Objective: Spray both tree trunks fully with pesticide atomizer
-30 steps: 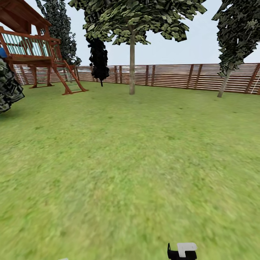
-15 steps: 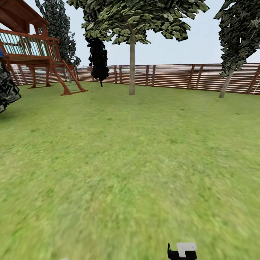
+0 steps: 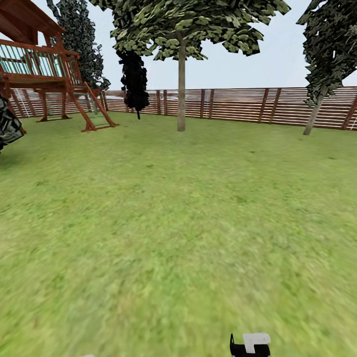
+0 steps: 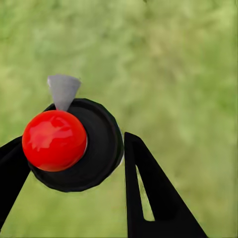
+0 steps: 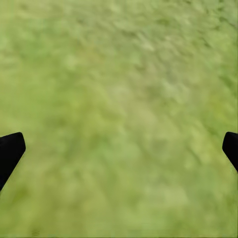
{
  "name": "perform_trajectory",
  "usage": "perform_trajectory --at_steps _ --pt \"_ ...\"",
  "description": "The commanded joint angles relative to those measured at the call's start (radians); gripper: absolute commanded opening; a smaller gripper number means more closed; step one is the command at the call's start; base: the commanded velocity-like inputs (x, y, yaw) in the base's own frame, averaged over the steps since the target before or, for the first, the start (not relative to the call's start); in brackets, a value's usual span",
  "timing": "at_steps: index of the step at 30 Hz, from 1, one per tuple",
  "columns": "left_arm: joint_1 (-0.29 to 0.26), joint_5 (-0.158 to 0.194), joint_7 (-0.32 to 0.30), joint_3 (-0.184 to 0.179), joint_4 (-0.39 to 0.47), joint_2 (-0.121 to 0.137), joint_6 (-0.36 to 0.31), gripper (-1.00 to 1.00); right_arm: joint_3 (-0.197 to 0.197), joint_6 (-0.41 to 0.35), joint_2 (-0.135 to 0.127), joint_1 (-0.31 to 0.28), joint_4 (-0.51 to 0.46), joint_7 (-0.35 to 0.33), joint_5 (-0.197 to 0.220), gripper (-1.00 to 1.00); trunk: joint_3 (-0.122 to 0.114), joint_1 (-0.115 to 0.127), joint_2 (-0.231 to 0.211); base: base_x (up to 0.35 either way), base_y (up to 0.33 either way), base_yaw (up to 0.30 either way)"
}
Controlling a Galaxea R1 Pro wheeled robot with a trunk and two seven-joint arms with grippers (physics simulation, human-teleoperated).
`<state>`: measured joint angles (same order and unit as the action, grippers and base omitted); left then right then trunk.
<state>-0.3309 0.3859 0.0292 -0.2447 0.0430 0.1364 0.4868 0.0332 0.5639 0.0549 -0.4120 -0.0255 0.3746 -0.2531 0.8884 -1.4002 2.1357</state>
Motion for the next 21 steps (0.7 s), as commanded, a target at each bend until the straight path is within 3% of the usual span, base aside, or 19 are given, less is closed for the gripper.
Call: perform_trajectory --at_steps 1,21 --pt "0.0 0.005 0.003 -0.008 0.0 0.0 0.002 -1.0 0.004 0.001 0.0 -0.001 0.001 0.007 -0.01 1.0 0.001 0.0 0.0 0.338 0.0 0.0" --pt "0.0 0.005 0.003 -0.008 0.0 0.0 0.004 -1.0 0.004 0.001 0.0 -0.001 0.001 0.007 -0.01 1.0 0.001 0.0 0.0 0.338 0.0 0.043"
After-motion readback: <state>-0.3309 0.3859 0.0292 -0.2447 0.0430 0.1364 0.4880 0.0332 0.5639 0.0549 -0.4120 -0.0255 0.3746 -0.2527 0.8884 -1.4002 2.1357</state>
